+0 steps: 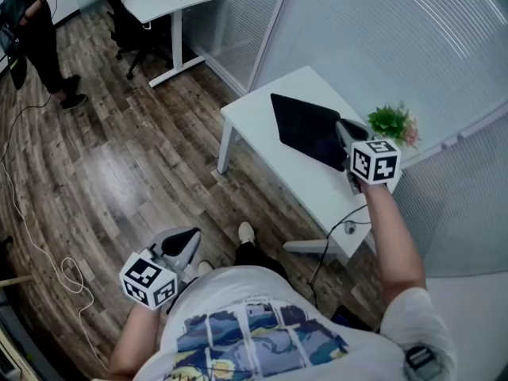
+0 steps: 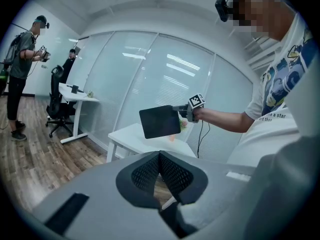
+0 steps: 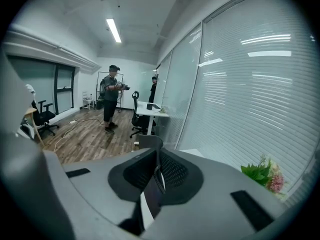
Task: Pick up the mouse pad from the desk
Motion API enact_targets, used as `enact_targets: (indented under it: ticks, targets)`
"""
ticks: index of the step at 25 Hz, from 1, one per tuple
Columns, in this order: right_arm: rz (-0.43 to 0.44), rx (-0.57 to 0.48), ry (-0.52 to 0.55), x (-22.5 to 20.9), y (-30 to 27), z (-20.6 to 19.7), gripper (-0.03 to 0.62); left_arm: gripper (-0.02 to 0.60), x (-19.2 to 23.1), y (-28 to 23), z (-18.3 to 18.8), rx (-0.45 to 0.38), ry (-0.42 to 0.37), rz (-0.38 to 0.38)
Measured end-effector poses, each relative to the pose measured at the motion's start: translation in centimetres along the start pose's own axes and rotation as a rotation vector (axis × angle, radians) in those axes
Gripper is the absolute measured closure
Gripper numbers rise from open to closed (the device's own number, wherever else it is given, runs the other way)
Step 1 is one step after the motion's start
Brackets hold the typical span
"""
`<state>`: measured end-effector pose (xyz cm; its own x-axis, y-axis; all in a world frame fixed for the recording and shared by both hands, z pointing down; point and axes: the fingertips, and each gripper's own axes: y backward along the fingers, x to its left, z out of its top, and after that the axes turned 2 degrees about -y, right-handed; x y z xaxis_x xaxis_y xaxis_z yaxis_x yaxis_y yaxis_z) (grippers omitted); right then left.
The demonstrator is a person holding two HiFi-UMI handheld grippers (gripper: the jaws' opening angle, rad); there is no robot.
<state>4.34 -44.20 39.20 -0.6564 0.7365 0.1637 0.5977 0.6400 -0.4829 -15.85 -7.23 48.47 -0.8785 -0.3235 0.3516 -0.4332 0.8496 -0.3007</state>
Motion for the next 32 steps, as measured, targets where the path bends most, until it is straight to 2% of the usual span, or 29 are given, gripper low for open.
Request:
enact_targets:
  ticks: [13, 25, 32]
  targets:
    - [0.096, -0.097, 0.042, 8.3, 7.9, 6.1, 0.568, 0.58, -0.7, 3.5, -1.9, 0.005, -0.003, -0.034]
    - [0.18, -0.143, 0.093, 12.9, 13.0, 8.2, 0.568, 0.58, -2.2, 4.3, -2.8, 0.005, -0.018, -0.061]
    - [0.194, -0.152, 0.114, 14.2, 15.2, 8.6, 0.568, 0.58, -3.0, 4.7, -3.0, -0.002, -0.024, -0.067]
